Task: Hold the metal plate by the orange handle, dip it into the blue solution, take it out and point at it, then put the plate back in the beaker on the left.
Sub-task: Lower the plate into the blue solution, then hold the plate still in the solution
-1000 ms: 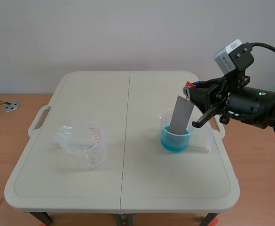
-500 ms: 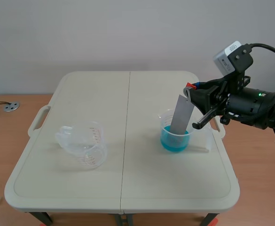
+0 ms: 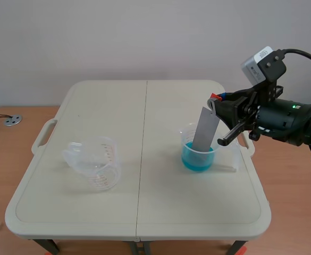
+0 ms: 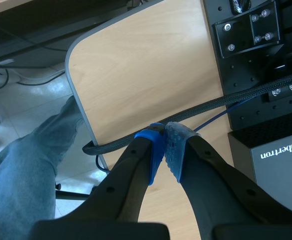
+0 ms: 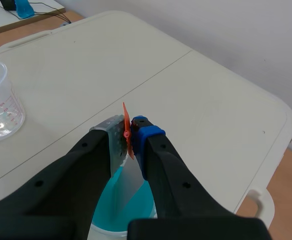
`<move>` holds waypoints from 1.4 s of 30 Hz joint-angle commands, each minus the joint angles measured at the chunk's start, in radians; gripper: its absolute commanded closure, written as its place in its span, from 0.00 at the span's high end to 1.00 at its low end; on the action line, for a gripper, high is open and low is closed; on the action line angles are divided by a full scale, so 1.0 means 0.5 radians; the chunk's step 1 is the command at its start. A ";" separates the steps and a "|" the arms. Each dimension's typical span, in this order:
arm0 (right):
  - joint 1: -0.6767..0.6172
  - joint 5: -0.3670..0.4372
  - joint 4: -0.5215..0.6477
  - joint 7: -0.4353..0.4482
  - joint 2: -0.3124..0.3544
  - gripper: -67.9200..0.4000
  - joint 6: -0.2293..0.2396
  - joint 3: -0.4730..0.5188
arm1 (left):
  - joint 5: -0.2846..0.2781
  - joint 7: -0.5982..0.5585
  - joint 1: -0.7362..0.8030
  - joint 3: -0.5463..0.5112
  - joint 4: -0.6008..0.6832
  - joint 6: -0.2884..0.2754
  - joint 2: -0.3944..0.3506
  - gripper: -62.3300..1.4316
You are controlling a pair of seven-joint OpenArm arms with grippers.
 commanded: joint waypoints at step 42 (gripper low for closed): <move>0.024 -0.007 0.000 0.007 0.005 0.02 0.018 -0.011 | -0.002 -0.014 -0.027 -0.005 0.021 -0.002 -0.007 0.08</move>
